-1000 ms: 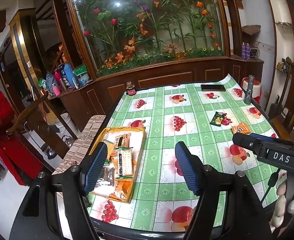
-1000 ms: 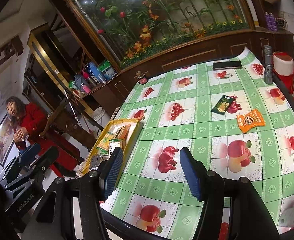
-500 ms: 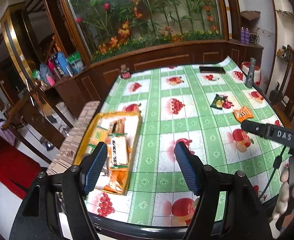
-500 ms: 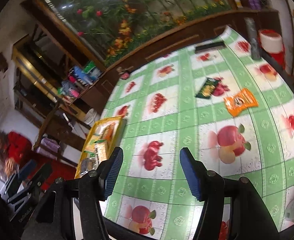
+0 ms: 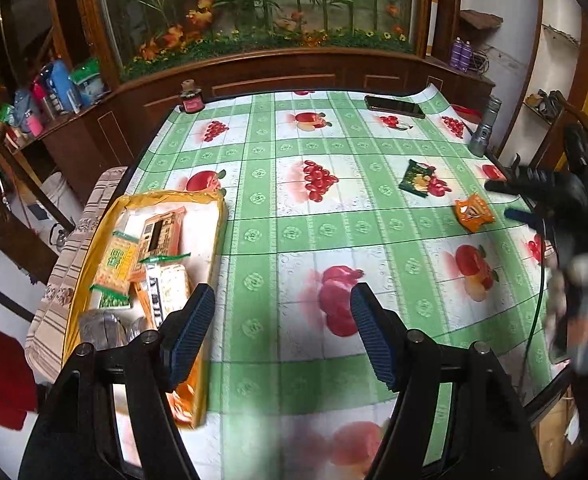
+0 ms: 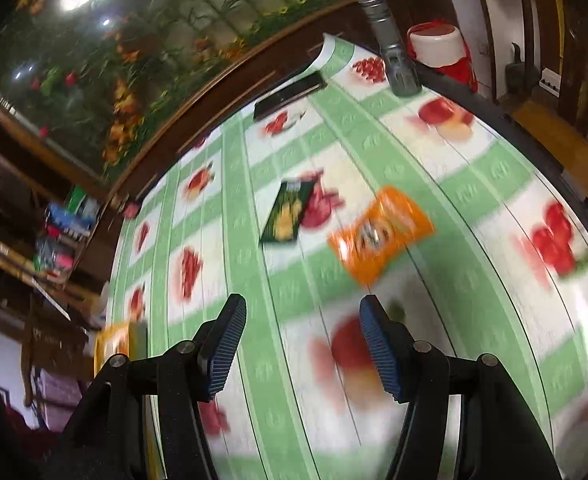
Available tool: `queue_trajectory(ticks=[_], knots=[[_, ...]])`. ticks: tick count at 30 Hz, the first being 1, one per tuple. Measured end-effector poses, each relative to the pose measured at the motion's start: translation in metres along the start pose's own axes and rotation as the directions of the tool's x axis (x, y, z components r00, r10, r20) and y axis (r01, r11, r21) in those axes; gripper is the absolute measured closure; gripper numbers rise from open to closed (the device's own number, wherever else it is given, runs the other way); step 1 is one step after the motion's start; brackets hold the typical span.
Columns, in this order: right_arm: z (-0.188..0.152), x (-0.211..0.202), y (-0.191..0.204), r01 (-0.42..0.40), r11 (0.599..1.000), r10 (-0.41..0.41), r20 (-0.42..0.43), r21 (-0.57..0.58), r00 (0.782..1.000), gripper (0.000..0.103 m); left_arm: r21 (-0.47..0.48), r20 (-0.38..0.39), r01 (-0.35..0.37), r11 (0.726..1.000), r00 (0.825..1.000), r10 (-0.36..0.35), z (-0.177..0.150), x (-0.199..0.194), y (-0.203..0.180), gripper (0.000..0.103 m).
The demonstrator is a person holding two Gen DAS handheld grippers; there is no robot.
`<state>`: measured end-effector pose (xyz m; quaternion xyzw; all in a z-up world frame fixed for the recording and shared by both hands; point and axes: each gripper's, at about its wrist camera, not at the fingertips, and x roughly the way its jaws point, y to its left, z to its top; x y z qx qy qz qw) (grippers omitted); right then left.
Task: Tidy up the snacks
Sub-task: 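Grasp the green cracker bag with the left tool while the right tool grasps the orange candy bag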
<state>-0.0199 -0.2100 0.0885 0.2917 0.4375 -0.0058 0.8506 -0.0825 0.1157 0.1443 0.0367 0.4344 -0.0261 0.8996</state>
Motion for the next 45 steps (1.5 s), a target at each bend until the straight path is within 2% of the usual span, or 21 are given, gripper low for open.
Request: queue_trajectory(ticks=[3,5,7,12,17,18,19,22,23,25,27,30,31,32,33,35,37,39,40,43,45], knots=[[0.028,0.024,-0.011,0.093,0.994,-0.095,0.018,0.065,0.995,0.04,-0.023,-0.016,0.023,0.999,1.0,-0.023,0.002,0.014,0.018,0.033],[0.041,0.04,-0.023,0.135,0.983,-0.137,0.007,0.121,0.991,0.039,-0.041,-0.027,0.035,0.999,0.999,-0.036,0.002,0.025,0.029,0.033],[0.052,0.053,-0.021,0.152,0.981,-0.154,0.004,0.119,0.988,0.039,-0.062,-0.033,0.051,0.997,0.998,-0.053,0.003,0.032,0.039,0.033],[0.071,0.11,0.023,0.155,0.987,-0.157,-0.062,-0.042,0.986,0.04,-0.071,-0.053,0.088,0.994,0.994,-0.092,0.005,0.048,0.045,0.033],[0.067,0.17,0.052,0.23,0.96,-0.251,-0.126,-0.159,0.96,0.039,-0.049,-0.086,0.1,0.994,0.991,-0.104,-0.002,0.057,0.043,0.033],[0.064,0.173,0.059,0.258,0.947,-0.28,-0.098,-0.192,0.955,0.042,-0.051,-0.092,0.1,0.994,0.99,-0.105,-0.004,0.059,0.044,0.033],[0.061,0.176,0.066,0.28,0.932,-0.305,-0.083,-0.229,0.949,0.054,-0.053,-0.099,0.098,0.994,0.99,-0.103,-0.005,0.06,0.045,0.033],[0.052,0.18,0.082,0.312,0.902,-0.345,-0.063,-0.297,0.936,0.067,-0.073,-0.108,0.096,0.993,0.989,-0.103,-0.007,0.063,0.048,0.033],[0.046,0.176,0.084,0.306,0.904,-0.338,-0.061,-0.298,0.939,0.07,-0.08,-0.107,0.1,0.992,0.988,-0.108,-0.006,0.063,0.049,0.033],[0.038,0.171,0.087,0.281,0.916,-0.315,-0.08,-0.288,0.946,0.088,-0.085,-0.102,0.105,0.991,0.988,-0.114,-0.005,0.062,0.048,0.033],[0.019,0.16,0.09,0.228,0.934,-0.27,-0.126,-0.277,0.954,0.09,-0.091,-0.099,0.122,0.988,0.987,-0.13,-0.003,0.061,0.045,0.033],[-0.015,0.15,0.095,0.104,0.954,-0.171,-0.229,-0.28,0.958,0.086,-0.1,-0.103,0.157,0.983,0.981,-0.167,-0.001,0.061,0.038,0.033],[-0.024,0.147,0.095,0.044,0.963,-0.121,-0.28,-0.265,0.952,0.086,-0.098,-0.103,0.161,0.982,0.98,-0.171,0.0,0.061,0.036,0.033],[-0.03,0.137,0.089,-0.039,0.975,-0.033,-0.313,-0.22,0.949,0.086,-0.093,-0.099,0.166,0.982,0.98,-0.175,0.001,0.06,0.032,0.033],[-0.03,0.125,0.083,-0.063,0.979,0.003,-0.295,-0.194,0.956,0.084,-0.09,-0.096,0.169,0.981,0.979,-0.178,0.002,0.06,0.031,0.033],[-0.023,0.094,0.061,-0.04,0.987,0.008,-0.198,-0.157,0.98,0.067,-0.08,-0.096,0.186,0.979,0.976,-0.194,0.004,0.061,0.025,0.033],[-0.015,0.07,0.033,0.023,0.995,-0.033,-0.099,-0.093,0.995,0.041,-0.06,-0.103,0.213,0.975,0.97,-0.218,0.009,0.065,0.018,0.033],[-0.006,0.051,-0.002,0.105,0.994,-0.104,-0.024,0.016,0.994,0.038,-0.043,-0.115,0.26,0.965,0.958,-0.263,0.018,0.075,0.009,0.033],[-0.002,0.049,-0.015,0.119,0.991,-0.119,-0.017,0.057,0.993,0.038,-0.046,-0.127,0.308,0.95,0.942,-0.311,0.025,0.085,0.002,0.033],[0.009,0.06,-0.054,0.152,0.97,-0.143,-0.061,0.188,0.988,0.038,-0.054,-0.146,0.404,0.913,0.901,-0.408,0.044,0.113,-0.017,0.034],[0.013,0.073,-0.068,0.159,0.954,-0.142,-0.085,0.252,0.986,0.038,-0.046,-0.161,0.437,0.898,0.884,-0.439,0.055,0.129,-0.029,0.034]])
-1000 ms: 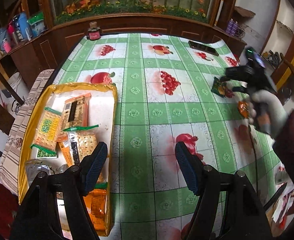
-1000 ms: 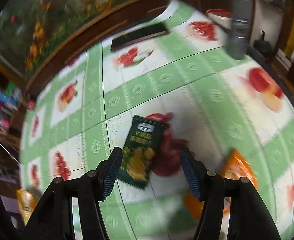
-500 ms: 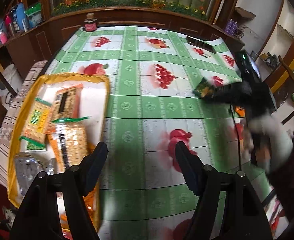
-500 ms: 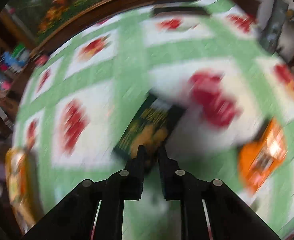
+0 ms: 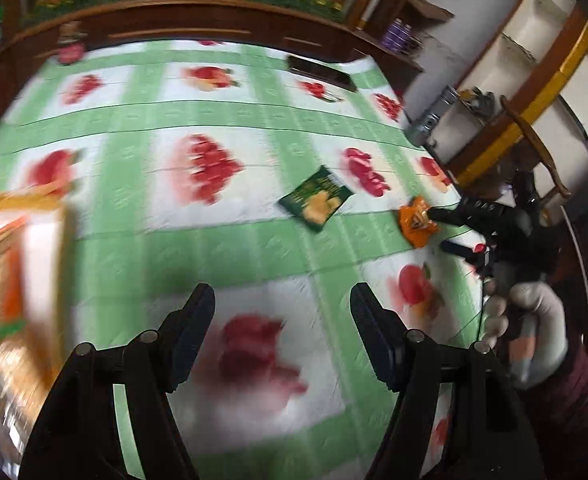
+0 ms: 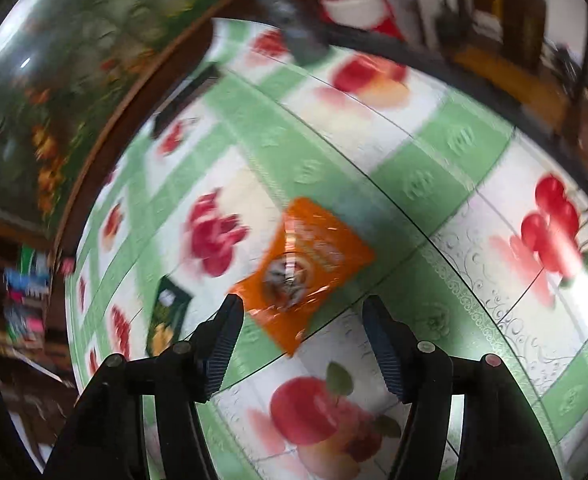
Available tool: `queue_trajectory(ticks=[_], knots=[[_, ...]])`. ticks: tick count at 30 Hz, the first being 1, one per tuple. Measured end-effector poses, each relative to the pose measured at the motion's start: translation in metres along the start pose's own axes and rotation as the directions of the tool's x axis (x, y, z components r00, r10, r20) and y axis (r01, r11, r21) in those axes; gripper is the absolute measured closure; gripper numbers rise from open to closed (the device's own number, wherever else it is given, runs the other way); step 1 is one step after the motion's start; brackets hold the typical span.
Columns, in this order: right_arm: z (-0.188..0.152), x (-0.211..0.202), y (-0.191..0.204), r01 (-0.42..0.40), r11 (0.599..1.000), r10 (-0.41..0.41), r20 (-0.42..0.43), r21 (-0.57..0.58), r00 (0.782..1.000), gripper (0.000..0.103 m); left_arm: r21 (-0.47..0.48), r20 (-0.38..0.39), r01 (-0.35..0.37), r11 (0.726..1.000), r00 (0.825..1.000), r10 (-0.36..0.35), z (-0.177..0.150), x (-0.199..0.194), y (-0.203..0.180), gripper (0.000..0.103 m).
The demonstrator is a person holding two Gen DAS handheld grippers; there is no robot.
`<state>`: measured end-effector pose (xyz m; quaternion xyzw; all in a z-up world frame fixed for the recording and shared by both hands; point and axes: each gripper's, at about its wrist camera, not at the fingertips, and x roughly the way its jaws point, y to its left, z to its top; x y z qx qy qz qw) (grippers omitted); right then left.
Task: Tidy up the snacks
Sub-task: 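Grasp the green cracker bag with the left tool while the right tool grasps the orange candy bag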
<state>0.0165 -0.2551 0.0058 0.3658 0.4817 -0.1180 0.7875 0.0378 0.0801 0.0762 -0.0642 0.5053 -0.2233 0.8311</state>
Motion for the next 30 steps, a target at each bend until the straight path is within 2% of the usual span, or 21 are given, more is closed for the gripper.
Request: queue_trajectory(ticks=[4,7,11,13,14,17,18,22,25,27,29,30], knots=[[0.012,0.017,0.012,0.025,1.0,-0.025,0.02,0.006,0.999,0.038,0.016,-0.032,0.052,0.998,0.998,-0.052,0.024,0.037,-0.003,0.034],[0.021,0.028,0.031,0.039,0.999,-0.039,0.001,-0.03,0.999,0.038,0.046,-0.038,0.046,0.998,0.998,-0.044,0.039,0.054,-0.007,0.034],[0.022,0.039,0.057,0.145,0.978,-0.14,0.043,-0.148,0.989,0.031,0.09,-0.041,0.026,0.996,0.999,-0.023,0.056,0.073,-0.011,0.034],[0.018,0.044,0.067,0.209,0.951,-0.201,0.059,-0.23,0.978,0.032,0.126,-0.046,0.014,0.992,0.999,-0.008,0.061,0.083,-0.016,0.034],[0.015,0.044,0.069,0.224,0.94,-0.214,0.065,-0.258,0.975,0.033,0.144,-0.051,0.007,0.99,0.999,0.0,0.061,0.087,-0.018,0.034],[0.004,0.039,0.066,0.251,0.915,-0.234,0.094,-0.316,0.968,0.05,0.196,-0.06,0.004,0.981,0.998,0.008,0.063,0.099,-0.027,0.034],[0.002,0.038,0.065,0.254,0.911,-0.234,0.1,-0.326,0.967,0.054,0.214,-0.058,-0.002,0.977,0.998,0.014,0.064,0.102,-0.03,0.034],[-0.006,0.031,0.059,0.231,0.913,-0.212,0.094,-0.336,0.973,0.059,0.252,-0.066,-0.001,0.968,0.998,0.018,0.069,0.116,-0.039,0.034],[-0.013,0.026,0.057,0.214,0.917,-0.198,0.082,-0.337,0.977,0.06,0.263,-0.087,-0.003,0.965,0.996,0.026,0.07,0.129,-0.043,0.032],[-0.02,0.023,0.055,0.203,0.918,-0.189,0.075,-0.341,0.979,0.06,0.311,-0.069,-0.034,0.95,0.996,0.058,0.066,0.133,-0.05,0.029],[-0.027,0.02,0.054,0.195,0.916,-0.182,0.07,-0.35,0.981,0.06,0.377,-0.063,-0.086,0.922,0.991,0.118,0.06,0.136,-0.059,0.029],[-0.032,0.018,0.054,0.191,0.915,-0.179,0.067,-0.356,0.982,0.06,0.397,-0.056,-0.11,0.911,0.988,0.144,0.058,0.136,-0.062,0.04]])
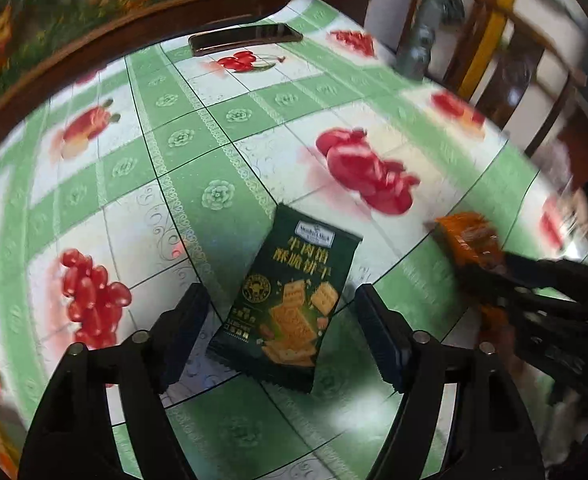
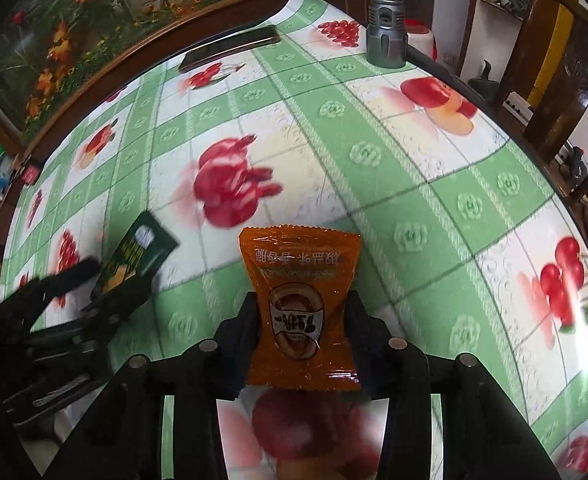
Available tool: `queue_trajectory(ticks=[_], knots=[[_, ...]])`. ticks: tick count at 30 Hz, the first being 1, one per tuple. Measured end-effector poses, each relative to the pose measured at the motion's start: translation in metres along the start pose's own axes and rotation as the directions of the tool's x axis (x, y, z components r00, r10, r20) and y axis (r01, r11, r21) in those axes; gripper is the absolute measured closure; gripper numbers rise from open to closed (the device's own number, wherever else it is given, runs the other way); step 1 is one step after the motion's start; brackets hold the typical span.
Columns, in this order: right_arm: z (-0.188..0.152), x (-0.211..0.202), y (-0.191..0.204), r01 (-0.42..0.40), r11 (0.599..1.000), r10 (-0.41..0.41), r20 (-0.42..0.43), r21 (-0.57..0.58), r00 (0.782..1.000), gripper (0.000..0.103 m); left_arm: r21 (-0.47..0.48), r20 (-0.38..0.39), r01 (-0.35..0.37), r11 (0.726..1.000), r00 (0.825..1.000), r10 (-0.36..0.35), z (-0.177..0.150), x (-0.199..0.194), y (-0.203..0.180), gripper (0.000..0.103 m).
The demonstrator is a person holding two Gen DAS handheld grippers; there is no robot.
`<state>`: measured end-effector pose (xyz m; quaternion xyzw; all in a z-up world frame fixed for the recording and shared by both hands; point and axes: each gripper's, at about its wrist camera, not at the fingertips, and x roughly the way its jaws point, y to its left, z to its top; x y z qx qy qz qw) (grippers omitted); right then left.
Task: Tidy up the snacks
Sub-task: 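Grasp the green cracker bag with the left tool while the right tool grasps the orange candy bag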
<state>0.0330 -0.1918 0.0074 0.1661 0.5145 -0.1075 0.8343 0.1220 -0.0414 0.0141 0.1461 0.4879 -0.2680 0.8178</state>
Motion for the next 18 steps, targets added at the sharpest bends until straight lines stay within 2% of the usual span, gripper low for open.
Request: queue_trajectory(ticks=[1,4,10,15,18], knots=[[-0.004,-0.002,0.001,-0.003,1.0,0.003,-0.002,-0.005,1.0,0.06,0.013,0.002,-0.009,1.0,1.0,0.009,-0.001,-0.002,-0.002,0.059],[-0.016,-0.008,0.004,-0.022,1.0,0.022,-0.01,-0.017,1.0,0.061,-0.045,-0.019,0.05,0.998,0.999,-0.051,0.0,-0.008,0.004,0.06],[-0.034,-0.017,0.005,-0.069,0.997,0.067,-0.038,-0.042,0.997,0.063,-0.149,0.008,0.063,0.987,0.998,-0.063,-0.021,-0.029,0.013,0.06],[-0.051,-0.026,0.002,-0.121,0.991,0.117,-0.064,-0.056,0.991,0.064,-0.193,0.049,0.032,0.981,0.999,-0.023,-0.043,-0.064,0.011,0.06],[-0.062,-0.034,0.001,-0.154,0.985,0.148,-0.072,-0.073,0.986,0.064,-0.21,0.073,-0.028,0.977,0.996,0.044,-0.061,-0.094,0.005,0.06]])
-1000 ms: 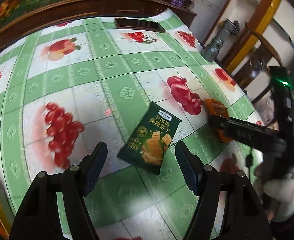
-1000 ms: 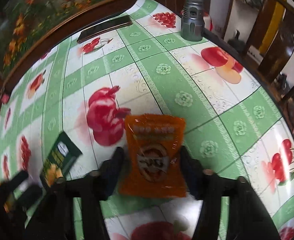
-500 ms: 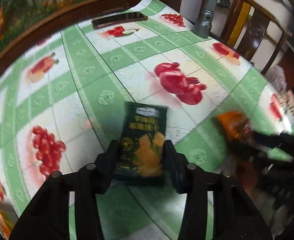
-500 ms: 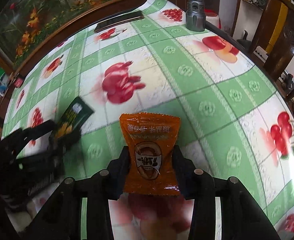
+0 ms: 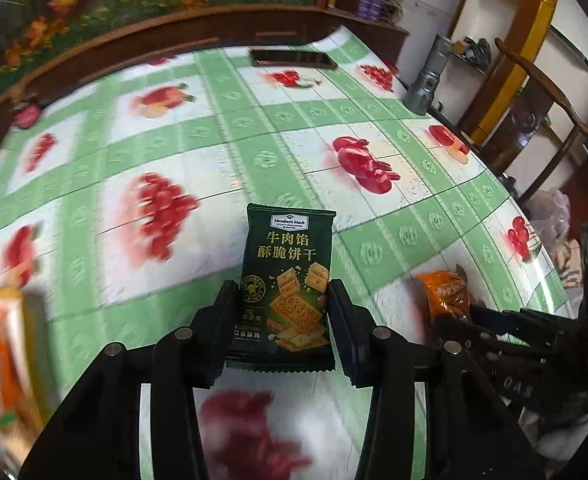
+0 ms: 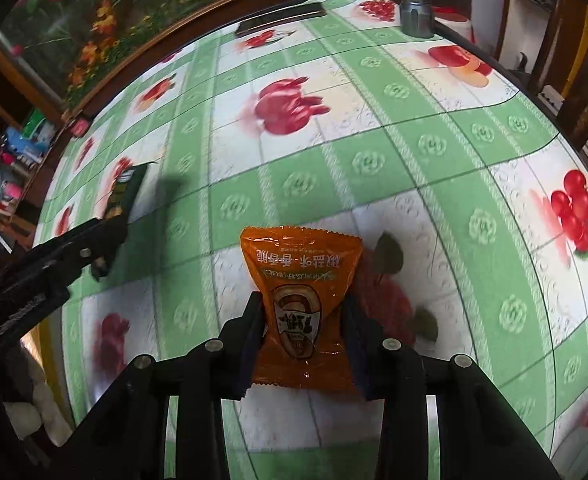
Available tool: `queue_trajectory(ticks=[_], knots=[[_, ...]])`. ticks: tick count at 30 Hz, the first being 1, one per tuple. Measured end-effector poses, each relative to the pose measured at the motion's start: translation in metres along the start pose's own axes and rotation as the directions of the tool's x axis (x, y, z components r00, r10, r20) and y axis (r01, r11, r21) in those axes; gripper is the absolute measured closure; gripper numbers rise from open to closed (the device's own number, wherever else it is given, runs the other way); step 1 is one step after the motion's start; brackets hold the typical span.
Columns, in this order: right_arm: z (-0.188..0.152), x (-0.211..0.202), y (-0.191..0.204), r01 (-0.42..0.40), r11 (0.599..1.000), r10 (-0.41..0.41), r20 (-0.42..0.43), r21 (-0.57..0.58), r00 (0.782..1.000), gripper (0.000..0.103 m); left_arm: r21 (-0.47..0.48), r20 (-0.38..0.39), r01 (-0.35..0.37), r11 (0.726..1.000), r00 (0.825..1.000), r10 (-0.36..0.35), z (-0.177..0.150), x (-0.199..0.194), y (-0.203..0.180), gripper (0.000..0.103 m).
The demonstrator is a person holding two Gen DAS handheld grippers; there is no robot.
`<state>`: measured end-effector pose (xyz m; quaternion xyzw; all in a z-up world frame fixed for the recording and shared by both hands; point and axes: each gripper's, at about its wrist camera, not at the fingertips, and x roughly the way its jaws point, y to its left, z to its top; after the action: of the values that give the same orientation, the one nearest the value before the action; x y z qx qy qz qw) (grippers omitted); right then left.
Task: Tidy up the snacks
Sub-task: 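Grasp the green cracker bag with the left tool while the right tool grasps the orange candy bag, then carry the green bag and orange bag over the tray with both tools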
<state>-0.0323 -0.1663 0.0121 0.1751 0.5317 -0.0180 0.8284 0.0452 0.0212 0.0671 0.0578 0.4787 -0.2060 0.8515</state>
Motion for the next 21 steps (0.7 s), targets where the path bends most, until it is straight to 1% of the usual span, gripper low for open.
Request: queue_trajectory(ticks=[5,10,12,15,18,19,21], knots=[[-0.018,-0.018,0.004,-0.061,0.998,0.061,-0.001,-0.035,0.998,0.064,-0.07,0.056,-0.082,0.994,0.995,0.086,-0.027,-0.051,0.0,0.06],[-0.037,-0.039,0.02,-0.116,0.987,0.115,-0.008,-0.112,0.993,0.064,-0.143,0.1,-0.177,0.974,0.976,0.192,-0.054,-0.098,0.0,0.06],[-0.044,-0.05,0.029,-0.137,0.979,0.137,-0.007,-0.154,0.991,0.065,-0.169,0.11,-0.199,0.965,0.969,0.219,-0.062,-0.112,0.0,0.06],[-0.054,-0.068,0.043,-0.172,0.962,0.175,-0.002,-0.212,0.985,0.065,-0.208,0.137,-0.239,0.948,0.953,0.27,-0.074,-0.137,-0.001,0.06],[-0.06,-0.083,0.055,-0.197,0.945,0.206,0.006,-0.262,0.979,0.065,-0.229,0.156,-0.273,0.934,0.937,0.312,-0.081,-0.155,-0.005,0.06],[-0.063,-0.089,0.061,-0.208,0.936,0.22,0.01,-0.285,0.975,0.065,-0.24,0.168,-0.289,0.927,0.928,0.333,-0.085,-0.164,-0.006,0.06],[-0.066,-0.098,0.068,-0.226,0.923,0.243,0.016,-0.313,0.97,0.065,-0.255,0.183,-0.307,0.917,0.916,0.358,-0.09,-0.177,-0.007,0.06]])
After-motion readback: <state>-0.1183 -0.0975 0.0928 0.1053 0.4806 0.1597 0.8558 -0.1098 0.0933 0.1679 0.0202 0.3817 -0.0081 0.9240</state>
